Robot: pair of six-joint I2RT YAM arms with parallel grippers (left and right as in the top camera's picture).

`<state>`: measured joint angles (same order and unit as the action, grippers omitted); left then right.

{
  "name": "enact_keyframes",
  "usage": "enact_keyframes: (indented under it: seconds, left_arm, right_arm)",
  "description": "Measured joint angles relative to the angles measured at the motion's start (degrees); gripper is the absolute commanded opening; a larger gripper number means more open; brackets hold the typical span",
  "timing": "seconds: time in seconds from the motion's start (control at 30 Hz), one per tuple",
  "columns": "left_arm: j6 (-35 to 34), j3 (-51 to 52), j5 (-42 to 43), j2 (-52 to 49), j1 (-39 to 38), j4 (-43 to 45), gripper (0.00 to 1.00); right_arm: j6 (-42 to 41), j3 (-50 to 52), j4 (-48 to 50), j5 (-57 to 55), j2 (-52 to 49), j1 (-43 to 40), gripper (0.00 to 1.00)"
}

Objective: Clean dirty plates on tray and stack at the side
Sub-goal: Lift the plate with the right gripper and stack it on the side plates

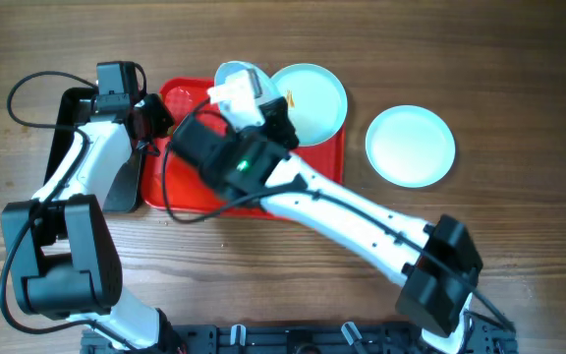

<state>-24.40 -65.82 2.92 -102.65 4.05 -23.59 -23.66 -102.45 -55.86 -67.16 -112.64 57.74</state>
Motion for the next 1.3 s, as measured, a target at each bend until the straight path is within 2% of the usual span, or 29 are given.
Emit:
enact_keyframes:
  seconds: [0.17,0.33,0.37,0.47,0.6,0.73,0.8,1.07,1.23,1.3]
  left_arm:
    - [0.02,0.00,0.02,0.00,0.00,0.00,0.04]
    - [0.00,0.00,0.02,0.00,0.00,0.00,0.04]
    - [0.00,0.00,0.02,0.00,0.00,0.00,0.04]
    - [0.00,0.00,0.02,0.00,0.00,0.00,0.04]
    - [0.04,0.00,0.04,0.00,0.00,0.00,0.04]
    - [0.07,0.00,0.00,0.00,0.00,0.00,0.04]
    - [0.33,0.00,-0.07,0.00,0.00,-0.02,0.04]
    - [1.01,0.00,-0.68,0.00,0.00,0.00,0.04]
    - [1.16,0.00,-0.87,0.00,0.00,0.02,0.04]
    - [1.16,0.00,-0.90,0.00,0.00,-0.02,0.04]
  right_arm:
    - [-2.01,0.00,-0.33,-14.10,0.00,2.86,0.04]
    - [-3.37,0.00,-0.35,-15.06,0.00,2.99,0.04]
    - [-3.58,0.02,-0.57,-12.59,0.00,2.78,0.04]
    - [-3.72,0.07,-1.90,8.72,0.11,-2.34,0.04]
    - [-0.57,0.13,-3.04,38.97,0.15,-16.85,0.04]
    - [1.49,0.33,-6.08,60.26,0.83,-32.30,0.04]
    - [2.40,0.33,-8.31,64.24,1.46,-40.15,0.04]
    - [6.69,1.14,-14.43,70.53,3.72,-60.59,0.04]
    - [6.60,10.60,-12.55,70.14,4.13,-70.62,0.04]
    - [6.16,16.31,-7.56,70.16,4.66,-71.30,0.04]
